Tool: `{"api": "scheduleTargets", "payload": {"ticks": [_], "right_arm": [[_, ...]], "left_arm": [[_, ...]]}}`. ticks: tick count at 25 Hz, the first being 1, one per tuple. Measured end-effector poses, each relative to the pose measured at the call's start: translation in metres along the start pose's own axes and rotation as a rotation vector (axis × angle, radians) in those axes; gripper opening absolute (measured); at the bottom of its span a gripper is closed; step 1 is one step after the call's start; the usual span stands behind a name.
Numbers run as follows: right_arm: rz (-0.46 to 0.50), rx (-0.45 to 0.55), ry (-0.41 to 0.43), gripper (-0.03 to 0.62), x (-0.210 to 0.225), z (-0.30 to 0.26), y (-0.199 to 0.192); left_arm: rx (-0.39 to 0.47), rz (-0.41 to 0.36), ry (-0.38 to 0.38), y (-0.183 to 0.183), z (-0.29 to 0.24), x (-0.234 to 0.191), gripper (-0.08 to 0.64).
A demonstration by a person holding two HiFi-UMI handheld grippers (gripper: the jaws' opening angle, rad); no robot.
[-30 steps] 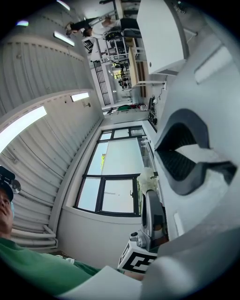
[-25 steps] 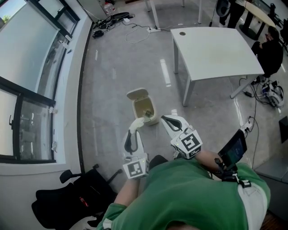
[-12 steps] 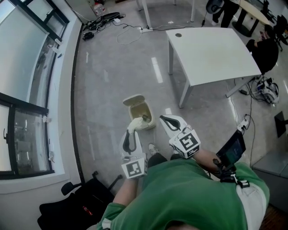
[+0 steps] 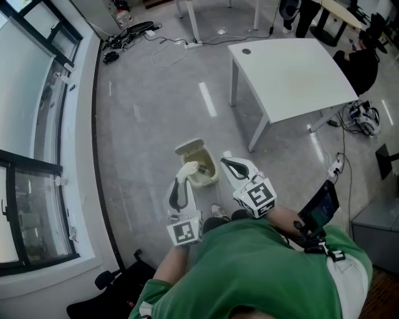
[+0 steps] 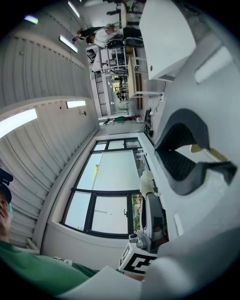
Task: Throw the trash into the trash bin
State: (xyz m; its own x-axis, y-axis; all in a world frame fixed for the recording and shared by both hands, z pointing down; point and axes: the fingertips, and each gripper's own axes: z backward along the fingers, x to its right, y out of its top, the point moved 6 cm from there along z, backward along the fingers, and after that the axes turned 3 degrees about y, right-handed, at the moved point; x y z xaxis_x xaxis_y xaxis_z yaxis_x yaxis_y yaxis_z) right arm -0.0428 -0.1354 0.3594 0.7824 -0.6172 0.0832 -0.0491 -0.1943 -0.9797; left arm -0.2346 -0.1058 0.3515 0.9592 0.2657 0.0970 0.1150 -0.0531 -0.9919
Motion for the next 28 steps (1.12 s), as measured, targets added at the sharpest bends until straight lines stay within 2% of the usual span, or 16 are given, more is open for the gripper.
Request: {"api": "scheduleTargets", "payload": {"ticks": [5,14,22,28], "right_arm": [[0.012,-0.019,-0.033,0.003,-0.004,-0.018,-0.001],[0.017,-0.092,-0.048,0.003,0.003,-0.04,-0.021],[0.0,-0.159,0.015,0.003,0.026,-0.09,-0.053],[-0.032,-0.211,0.041,0.003,0.049,-0.118,-0.075]], "left_arm": [[-0.002,0.01,-0.04,-0.01,-0.008,-0.017,0.109],[-0.088,0.003,-0.067,-0.038,-0.018,-0.028,0.109],[-0.168,-0.022,-0.04,-0.066,-0.058,-0.037,0.109],[-0.265,-0.025,-0.037,-0.094,-0.089,-0.034,0.109]]}}
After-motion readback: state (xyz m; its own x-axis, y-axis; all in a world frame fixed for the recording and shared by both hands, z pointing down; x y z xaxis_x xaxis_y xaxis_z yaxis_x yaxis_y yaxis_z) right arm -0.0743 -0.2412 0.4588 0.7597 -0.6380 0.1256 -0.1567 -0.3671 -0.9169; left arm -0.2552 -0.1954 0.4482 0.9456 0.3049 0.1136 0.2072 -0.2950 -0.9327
